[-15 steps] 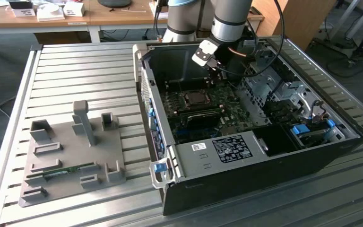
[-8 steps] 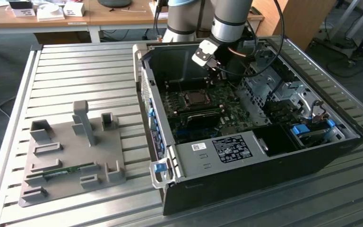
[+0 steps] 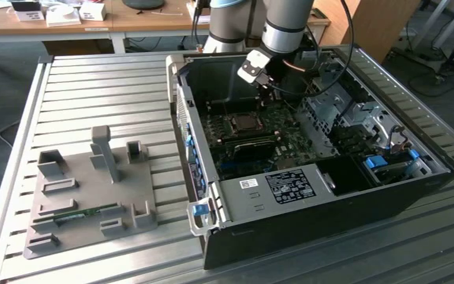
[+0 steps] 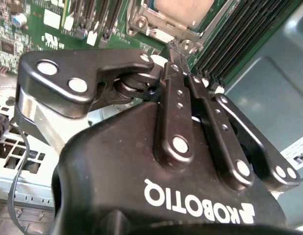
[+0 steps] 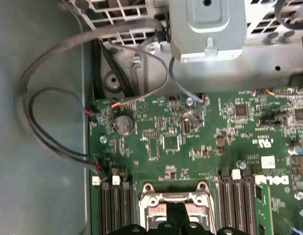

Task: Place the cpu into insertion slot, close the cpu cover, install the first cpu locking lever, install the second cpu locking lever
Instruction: 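Close the cpu cover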

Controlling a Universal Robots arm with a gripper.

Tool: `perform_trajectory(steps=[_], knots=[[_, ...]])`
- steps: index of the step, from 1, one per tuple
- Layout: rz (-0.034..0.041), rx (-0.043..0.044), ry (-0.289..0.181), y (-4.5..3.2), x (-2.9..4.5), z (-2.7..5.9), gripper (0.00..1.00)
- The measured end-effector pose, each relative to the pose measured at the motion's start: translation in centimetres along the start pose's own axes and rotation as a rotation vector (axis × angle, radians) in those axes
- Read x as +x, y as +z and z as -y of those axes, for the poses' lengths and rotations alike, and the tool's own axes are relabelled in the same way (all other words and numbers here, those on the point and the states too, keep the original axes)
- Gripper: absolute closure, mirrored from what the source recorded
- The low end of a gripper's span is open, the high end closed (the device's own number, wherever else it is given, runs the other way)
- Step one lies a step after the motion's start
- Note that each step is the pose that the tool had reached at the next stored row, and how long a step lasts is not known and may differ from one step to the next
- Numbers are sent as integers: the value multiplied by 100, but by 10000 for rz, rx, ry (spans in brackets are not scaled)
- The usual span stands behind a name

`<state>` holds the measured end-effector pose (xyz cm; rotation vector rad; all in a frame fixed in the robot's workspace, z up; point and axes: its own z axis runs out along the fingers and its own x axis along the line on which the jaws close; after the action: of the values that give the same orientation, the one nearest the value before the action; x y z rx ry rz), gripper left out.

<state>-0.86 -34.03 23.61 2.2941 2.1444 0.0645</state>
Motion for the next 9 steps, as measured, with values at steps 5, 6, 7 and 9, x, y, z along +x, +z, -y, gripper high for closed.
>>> perform_trajectory(steps=[5,6,7,9], knots=[[0,-1,-1,-1,-10,149,89],[1,0,0,-1,-11,169,89],[1,0,1,-1,-12,183,89],[5,0,0,-2,-13,192,89]])
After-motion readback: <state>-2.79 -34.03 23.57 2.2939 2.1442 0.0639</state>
